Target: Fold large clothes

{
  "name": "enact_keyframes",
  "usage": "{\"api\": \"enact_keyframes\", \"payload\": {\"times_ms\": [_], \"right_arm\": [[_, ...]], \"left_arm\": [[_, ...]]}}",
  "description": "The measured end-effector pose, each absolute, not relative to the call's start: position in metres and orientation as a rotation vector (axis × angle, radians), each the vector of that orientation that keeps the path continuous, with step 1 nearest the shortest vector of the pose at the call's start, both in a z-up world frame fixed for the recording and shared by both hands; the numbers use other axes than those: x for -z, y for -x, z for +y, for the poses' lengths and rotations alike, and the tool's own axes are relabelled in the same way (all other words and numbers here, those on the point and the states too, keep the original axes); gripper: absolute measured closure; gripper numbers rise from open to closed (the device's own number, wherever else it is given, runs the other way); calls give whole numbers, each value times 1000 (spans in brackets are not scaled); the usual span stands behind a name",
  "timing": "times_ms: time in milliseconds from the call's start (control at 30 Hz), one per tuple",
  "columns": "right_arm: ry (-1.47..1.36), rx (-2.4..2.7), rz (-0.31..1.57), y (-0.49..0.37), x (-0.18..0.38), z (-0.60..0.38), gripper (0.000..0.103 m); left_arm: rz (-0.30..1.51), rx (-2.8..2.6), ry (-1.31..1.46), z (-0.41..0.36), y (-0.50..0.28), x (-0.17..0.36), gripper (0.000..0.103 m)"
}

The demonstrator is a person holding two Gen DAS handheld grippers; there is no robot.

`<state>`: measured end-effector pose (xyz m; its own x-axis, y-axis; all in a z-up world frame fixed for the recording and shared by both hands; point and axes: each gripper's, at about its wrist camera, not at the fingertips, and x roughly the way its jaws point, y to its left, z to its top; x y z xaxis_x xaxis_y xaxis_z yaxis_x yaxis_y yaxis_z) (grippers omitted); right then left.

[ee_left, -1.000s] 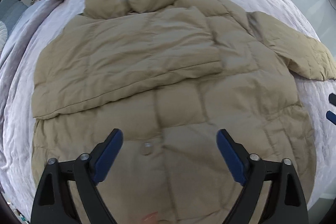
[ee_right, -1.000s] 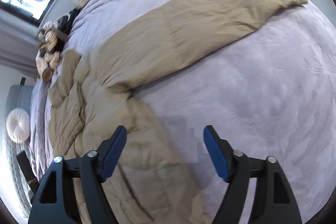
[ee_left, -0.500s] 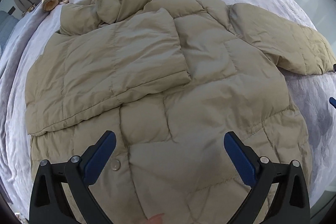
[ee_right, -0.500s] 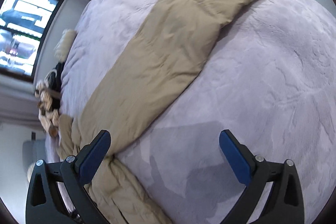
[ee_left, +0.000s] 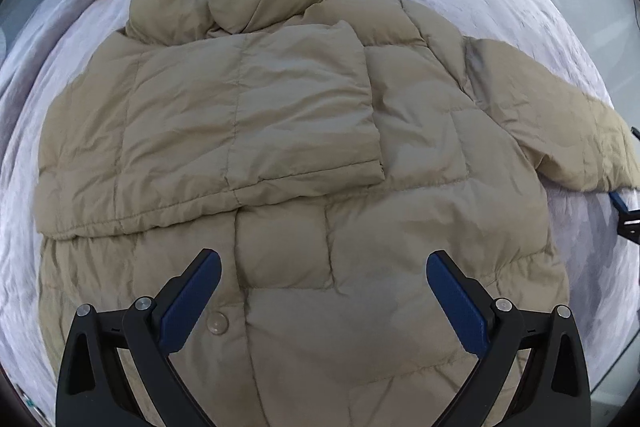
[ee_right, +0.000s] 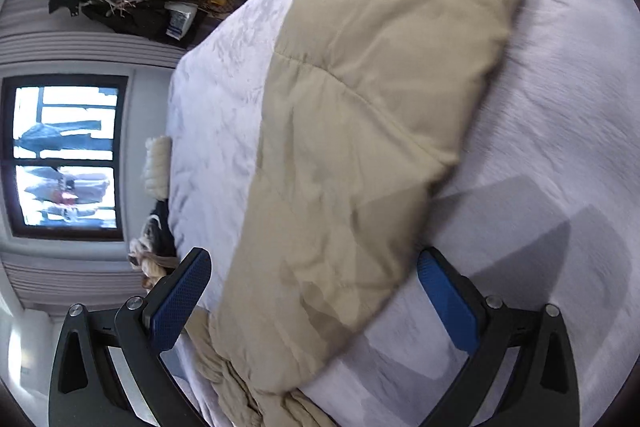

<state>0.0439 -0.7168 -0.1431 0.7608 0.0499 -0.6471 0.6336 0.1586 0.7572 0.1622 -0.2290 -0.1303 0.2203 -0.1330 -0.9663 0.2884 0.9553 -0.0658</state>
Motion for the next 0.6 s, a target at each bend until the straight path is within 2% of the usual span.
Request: {"api": "enact_keyframes", "payload": {"times_ms": [333,367,400,433,467,500,600], "right_arm": [[-1446,377,512,-76,139,-729,2],[-1453,365,517,-79,137,-728,9],[-1456,369,537,-83,137,-727,30],[-1462,380,569,-87,137,-727,45],[-1475,386,588,-90,138,-726,74],[-1482,386,588,-91,137,-726,90],[-1414,401,577,-97,122,-720,95]], "left_arm": [[1277,312,-143,-220,-160,115,0],[1275,311,-141,-217,-160,113,0],[1272,309,-138,-216,-159,113,0],[1270,308,-134,-211,-161,112,0],[1267,305,-131,-208,-161,111,0],[1264,301,-126,-201,-163,109,0],[1253,278,-95,-185,-167,108,0]]}}
